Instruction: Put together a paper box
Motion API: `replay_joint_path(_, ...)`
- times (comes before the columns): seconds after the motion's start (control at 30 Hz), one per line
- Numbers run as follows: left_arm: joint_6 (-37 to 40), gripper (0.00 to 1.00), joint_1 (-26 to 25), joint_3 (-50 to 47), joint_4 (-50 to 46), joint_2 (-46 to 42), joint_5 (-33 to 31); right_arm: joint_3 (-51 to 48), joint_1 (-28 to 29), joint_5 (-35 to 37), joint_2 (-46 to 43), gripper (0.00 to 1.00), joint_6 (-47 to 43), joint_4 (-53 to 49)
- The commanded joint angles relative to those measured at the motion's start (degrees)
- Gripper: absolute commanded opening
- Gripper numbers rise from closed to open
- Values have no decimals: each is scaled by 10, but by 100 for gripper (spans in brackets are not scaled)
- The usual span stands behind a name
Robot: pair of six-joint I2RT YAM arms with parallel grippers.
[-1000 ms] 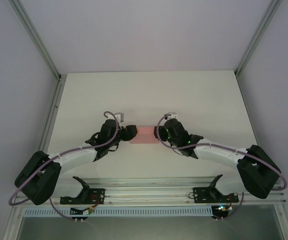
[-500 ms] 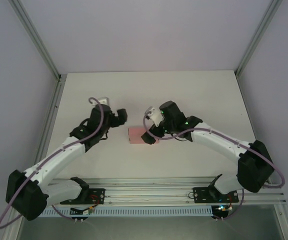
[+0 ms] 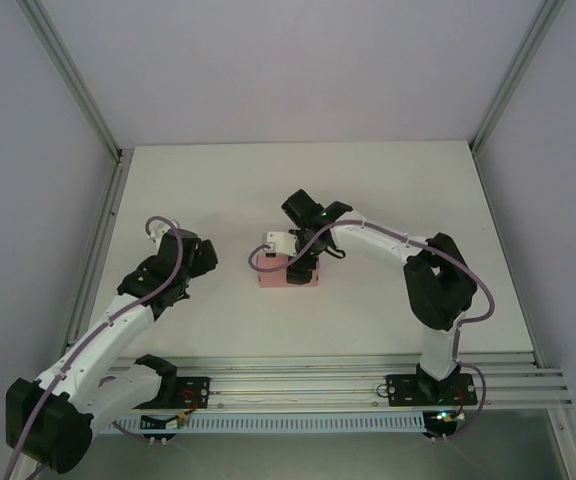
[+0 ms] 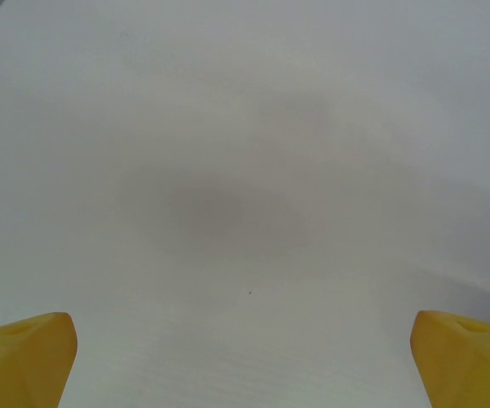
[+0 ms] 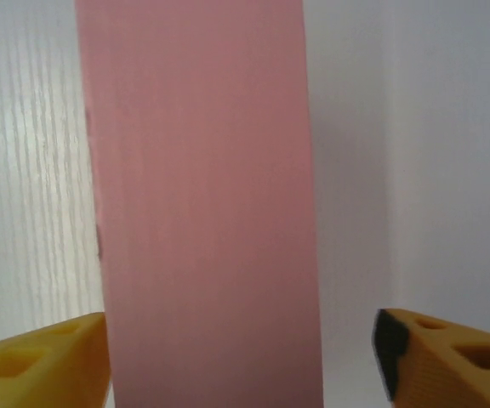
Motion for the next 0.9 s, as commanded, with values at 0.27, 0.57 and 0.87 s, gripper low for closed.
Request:
replay_joint_path(0.27,0,100,6,-3,-17,-25,-28,-19,11,144,-44,40,-17,66)
replay_joint_path(0.57,-8,100,7,-9,-15,-36,-39,-190,0,432,-58,36,-132,509)
replay_joint_path(0.87,-13,100,6,-4,-25,-41,-37,-284,6,349,-71,51,-79,533)
